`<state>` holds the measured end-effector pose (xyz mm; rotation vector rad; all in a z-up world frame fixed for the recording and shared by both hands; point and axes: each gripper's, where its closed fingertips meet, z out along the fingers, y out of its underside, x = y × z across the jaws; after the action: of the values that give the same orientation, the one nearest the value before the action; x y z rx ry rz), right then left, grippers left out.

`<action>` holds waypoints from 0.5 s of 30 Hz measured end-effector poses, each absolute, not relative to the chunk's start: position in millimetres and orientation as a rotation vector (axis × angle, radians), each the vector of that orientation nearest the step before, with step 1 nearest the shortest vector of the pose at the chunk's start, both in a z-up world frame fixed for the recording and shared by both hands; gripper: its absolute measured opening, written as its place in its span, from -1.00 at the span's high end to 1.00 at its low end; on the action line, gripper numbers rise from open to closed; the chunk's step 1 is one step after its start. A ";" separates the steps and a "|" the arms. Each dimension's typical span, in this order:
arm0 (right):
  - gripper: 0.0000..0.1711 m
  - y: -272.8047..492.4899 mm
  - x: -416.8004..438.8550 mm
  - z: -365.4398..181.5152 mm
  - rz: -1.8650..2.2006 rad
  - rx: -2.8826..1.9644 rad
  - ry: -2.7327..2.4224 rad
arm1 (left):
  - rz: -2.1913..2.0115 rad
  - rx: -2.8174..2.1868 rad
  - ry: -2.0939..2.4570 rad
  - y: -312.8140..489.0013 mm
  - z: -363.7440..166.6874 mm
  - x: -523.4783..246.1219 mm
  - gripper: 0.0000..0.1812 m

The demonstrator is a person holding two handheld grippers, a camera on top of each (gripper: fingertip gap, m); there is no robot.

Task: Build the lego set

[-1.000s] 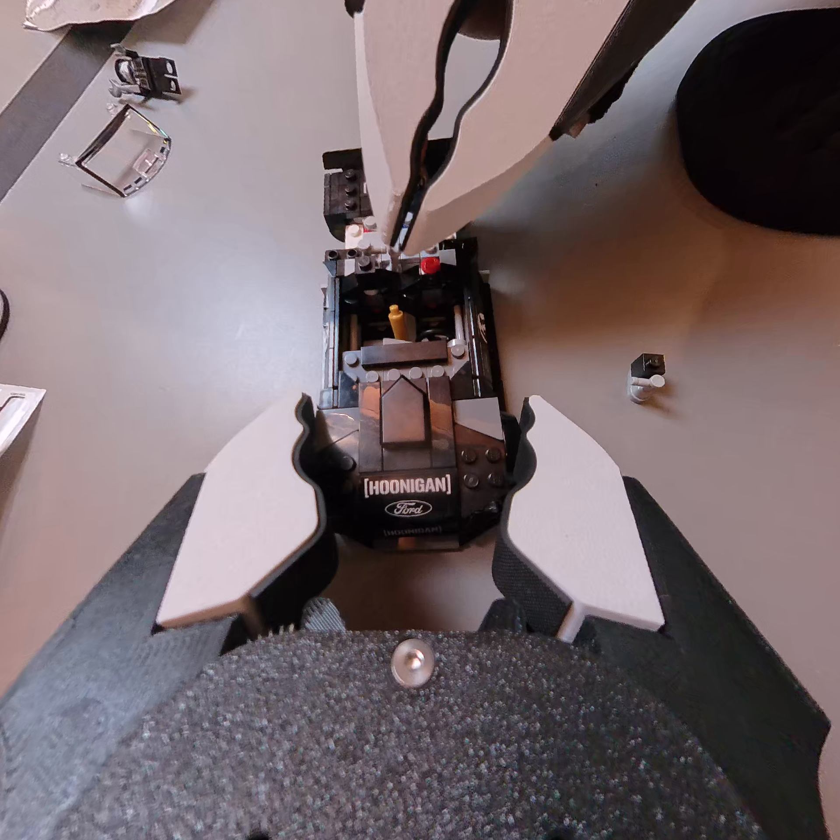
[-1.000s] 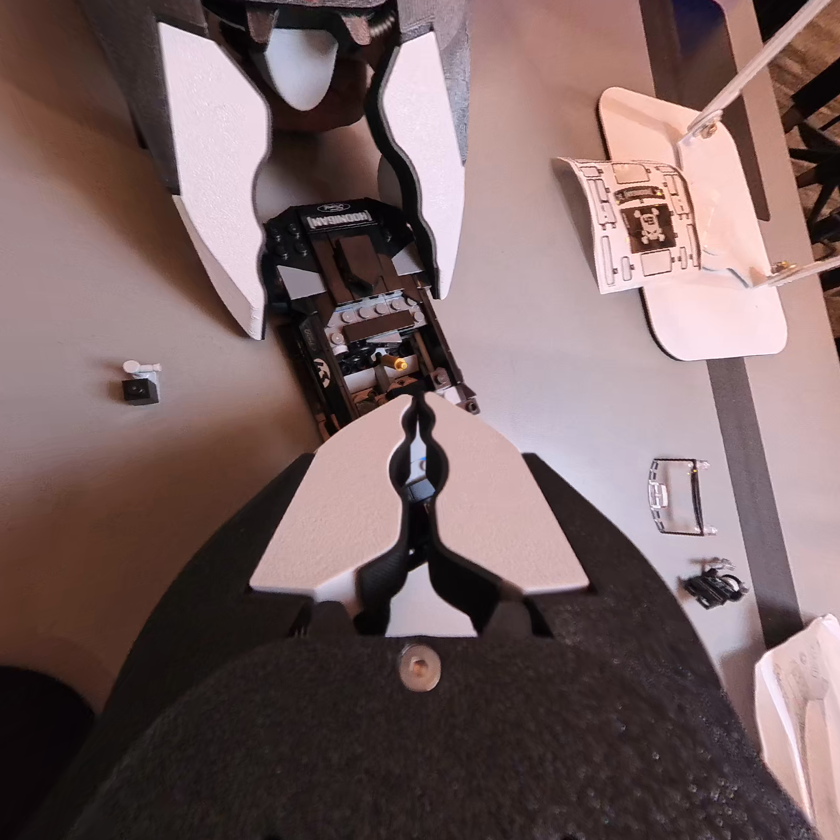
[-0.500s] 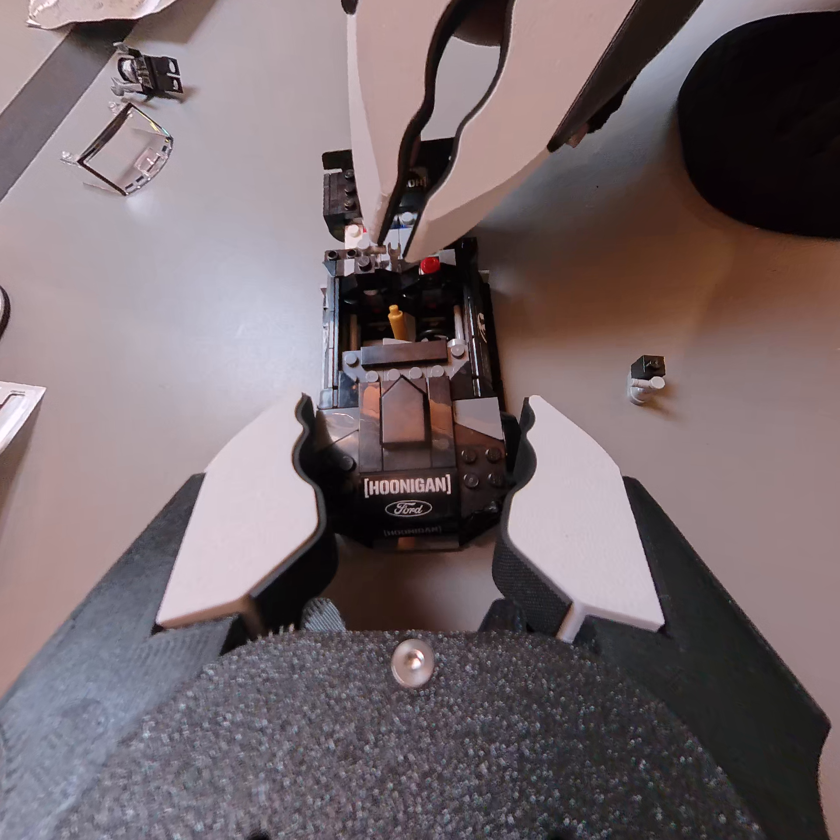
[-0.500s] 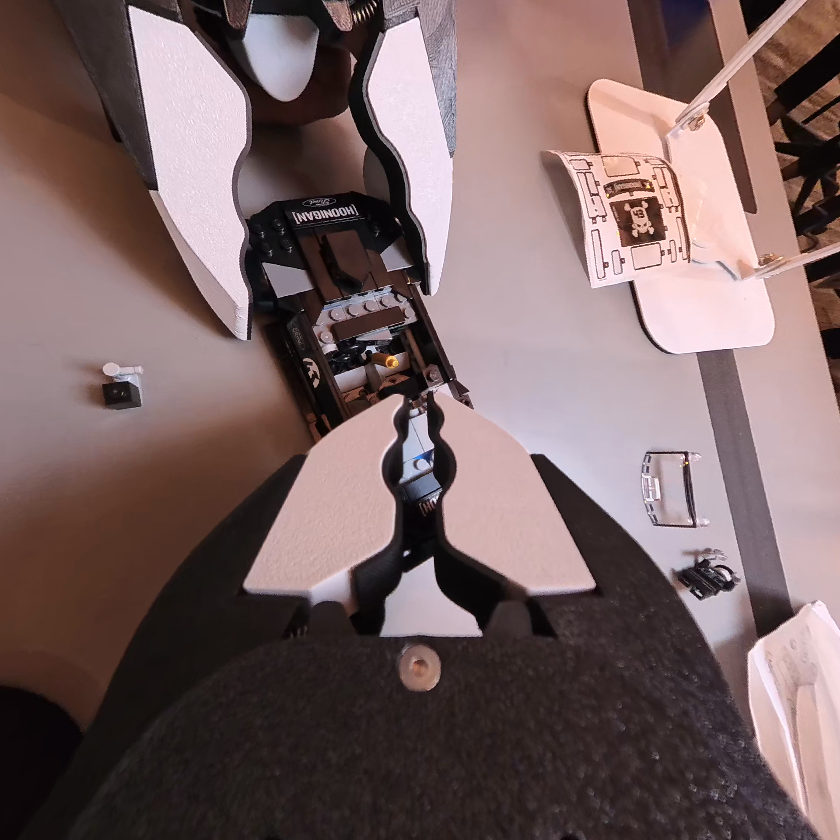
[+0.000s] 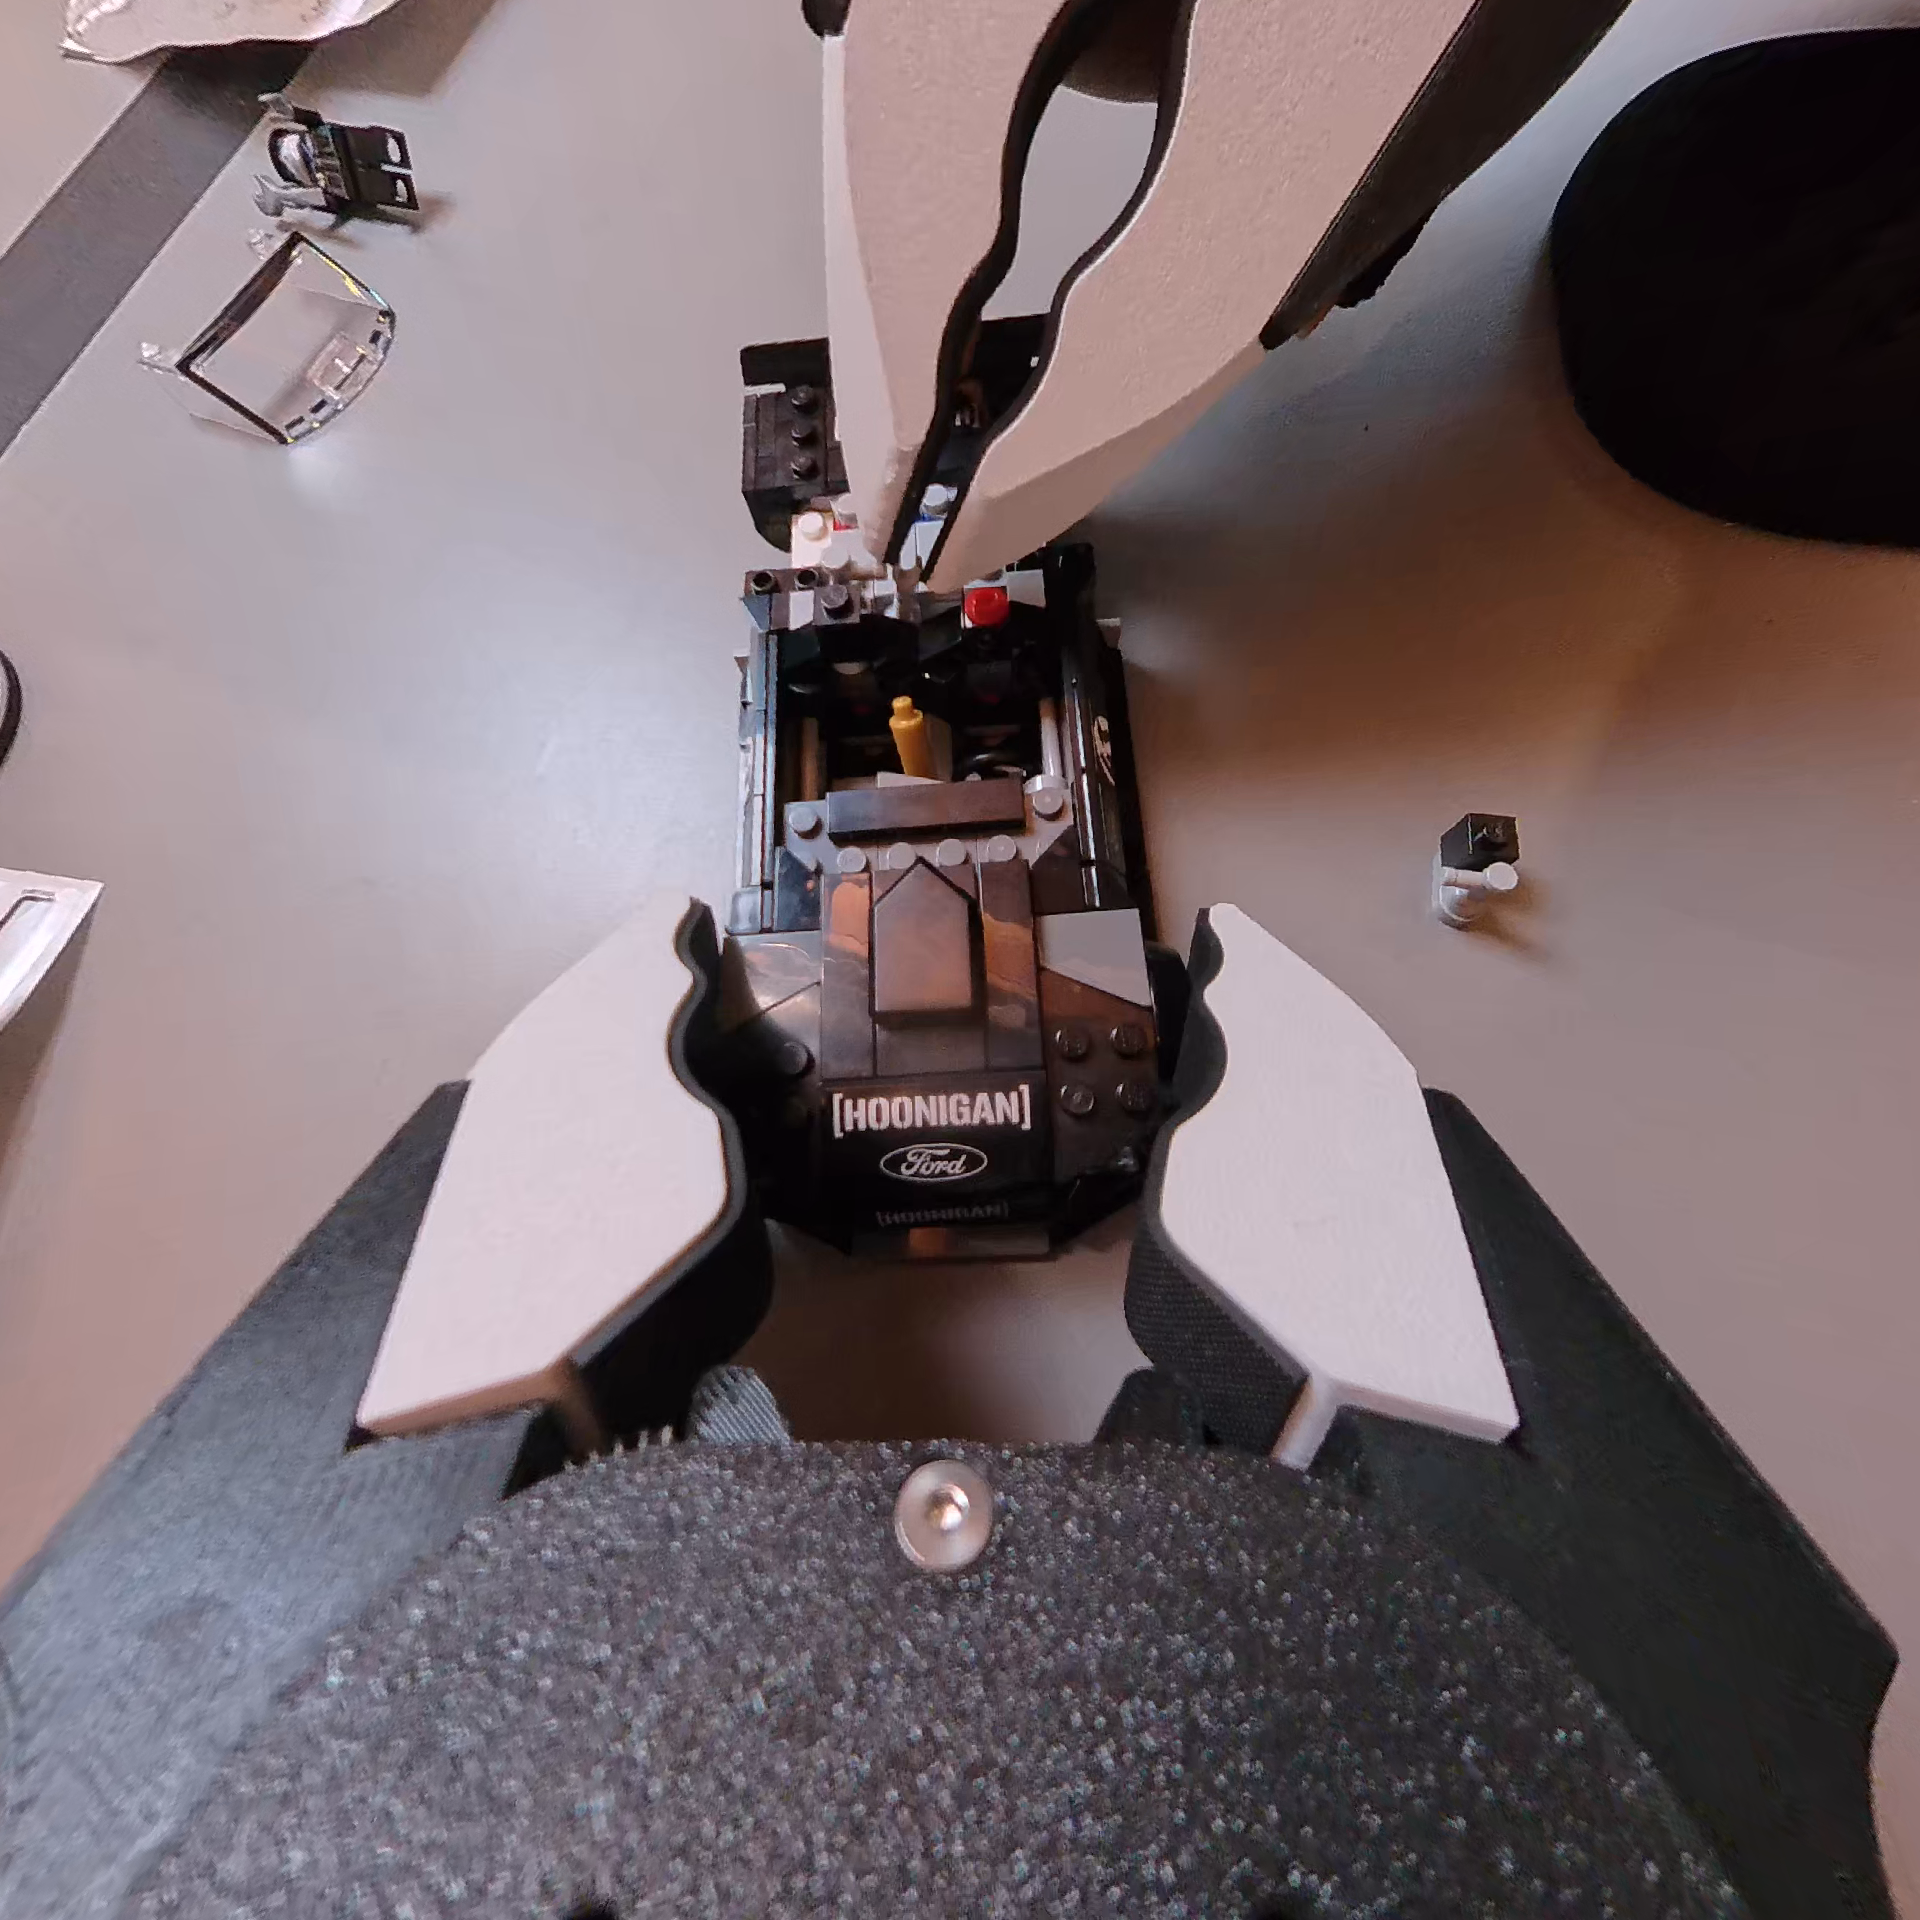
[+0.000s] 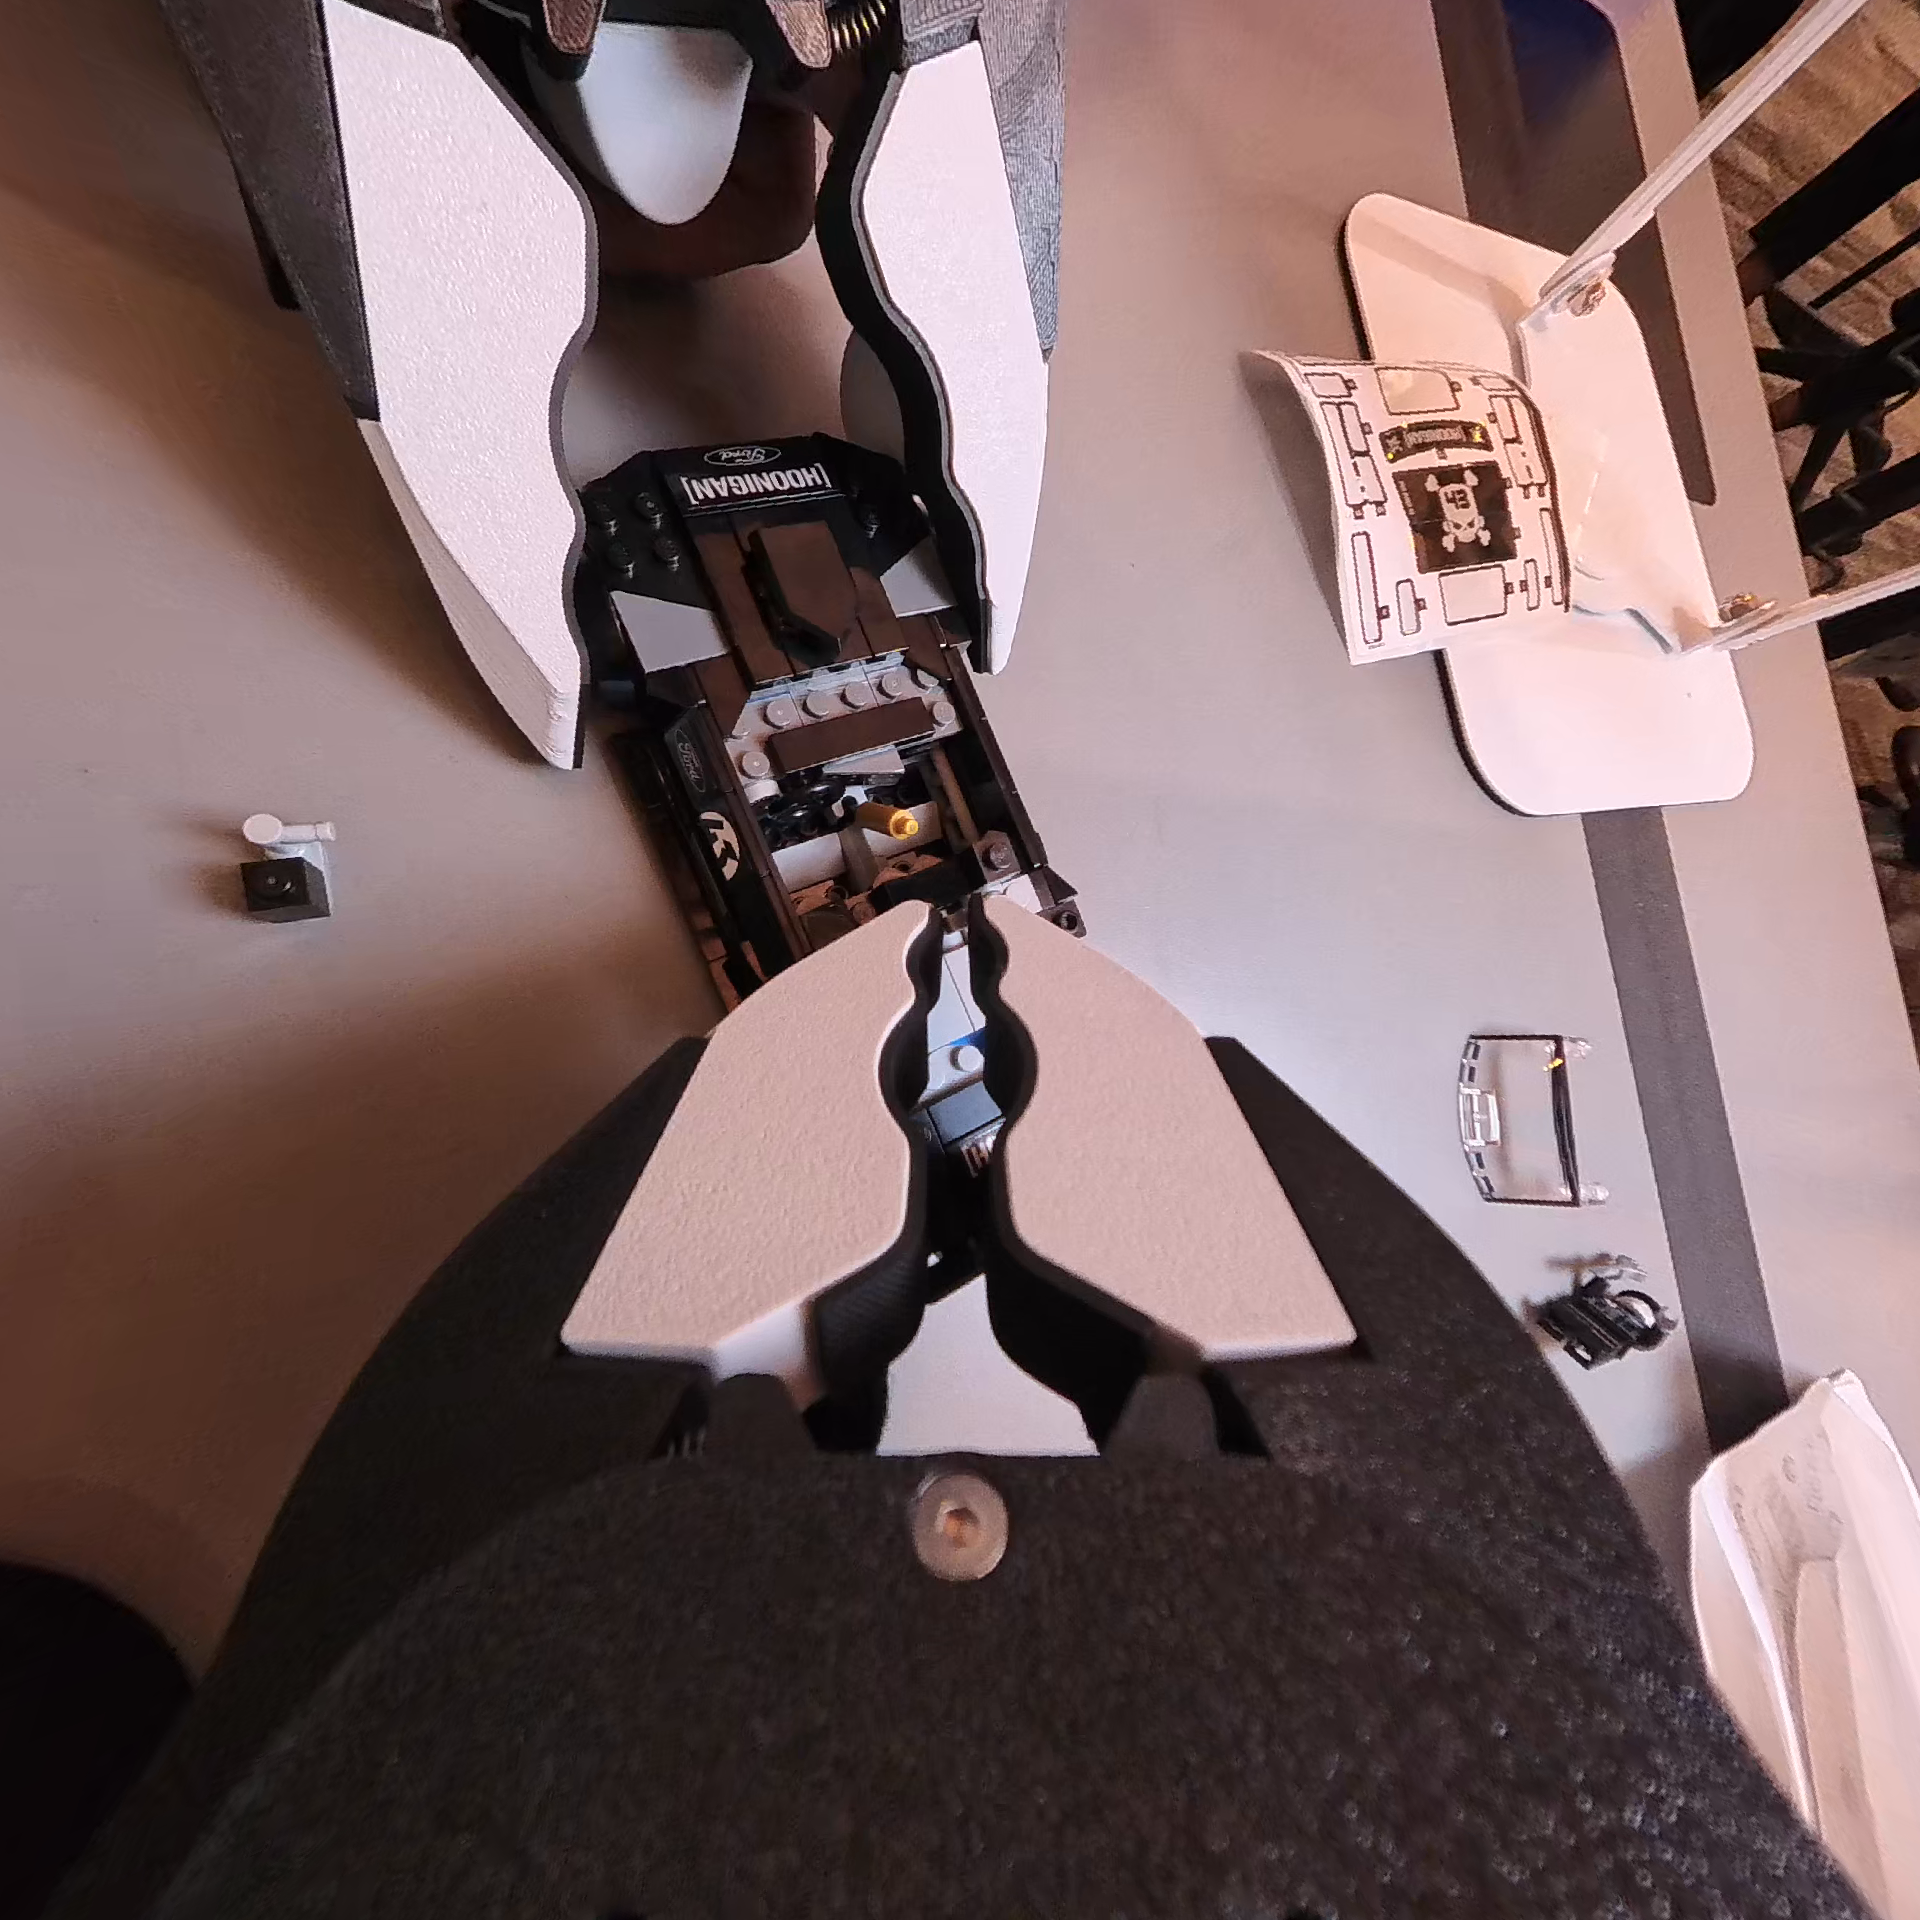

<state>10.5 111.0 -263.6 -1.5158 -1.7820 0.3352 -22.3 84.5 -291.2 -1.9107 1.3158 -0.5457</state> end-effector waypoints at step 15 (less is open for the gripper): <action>0.79 107.3 16.7 -244.3 0.459 -1.590 -1.661 | -0.512 -1.947 1.260 84.8 -291.8 -22.1 0.06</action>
<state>16.7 107.3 -244.3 -1.5897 -1.6606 0.4592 -22.1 84.8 -291.8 -1.9470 1.2605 -0.5116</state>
